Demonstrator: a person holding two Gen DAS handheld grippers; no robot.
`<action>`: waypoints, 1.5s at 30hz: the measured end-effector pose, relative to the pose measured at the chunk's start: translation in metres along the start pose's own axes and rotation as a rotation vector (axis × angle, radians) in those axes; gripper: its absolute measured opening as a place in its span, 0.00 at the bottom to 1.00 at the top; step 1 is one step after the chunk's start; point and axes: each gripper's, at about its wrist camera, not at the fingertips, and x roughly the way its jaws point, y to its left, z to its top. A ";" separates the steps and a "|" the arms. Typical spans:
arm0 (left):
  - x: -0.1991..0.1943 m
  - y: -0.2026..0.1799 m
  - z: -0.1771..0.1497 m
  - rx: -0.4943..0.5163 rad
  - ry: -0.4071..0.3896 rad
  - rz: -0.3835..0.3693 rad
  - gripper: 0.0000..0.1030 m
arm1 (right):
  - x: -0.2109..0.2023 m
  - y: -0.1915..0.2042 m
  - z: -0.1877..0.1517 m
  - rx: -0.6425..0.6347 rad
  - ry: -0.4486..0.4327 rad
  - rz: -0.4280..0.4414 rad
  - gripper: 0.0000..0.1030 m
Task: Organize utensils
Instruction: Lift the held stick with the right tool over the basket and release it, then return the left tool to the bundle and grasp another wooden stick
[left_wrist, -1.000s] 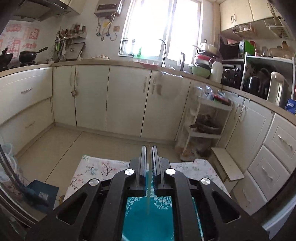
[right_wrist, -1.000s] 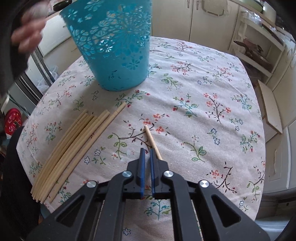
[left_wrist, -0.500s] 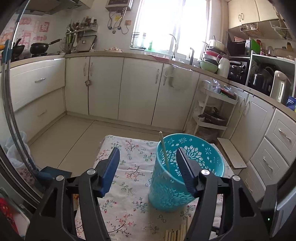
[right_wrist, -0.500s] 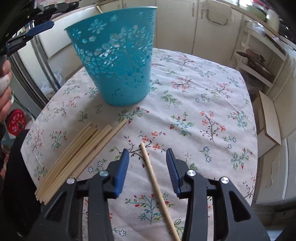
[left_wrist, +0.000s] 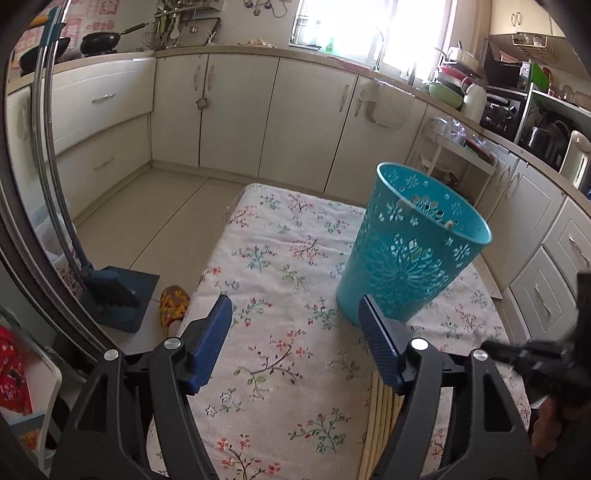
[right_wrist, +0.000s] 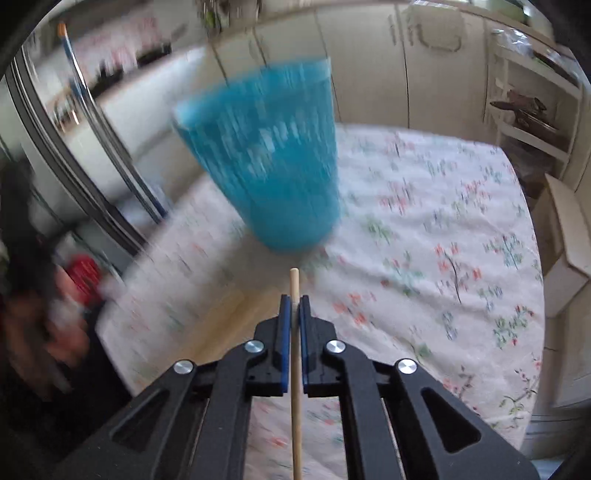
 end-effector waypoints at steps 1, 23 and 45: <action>0.002 0.002 -0.005 -0.002 0.015 0.002 0.66 | -0.010 0.003 0.009 0.018 -0.046 0.032 0.05; -0.009 -0.004 -0.032 -0.027 0.082 -0.047 0.73 | 0.006 0.033 0.129 0.134 -0.629 -0.143 0.06; -0.015 -0.007 -0.048 -0.006 0.119 -0.037 0.74 | 0.068 0.009 -0.040 0.225 0.000 -0.211 0.17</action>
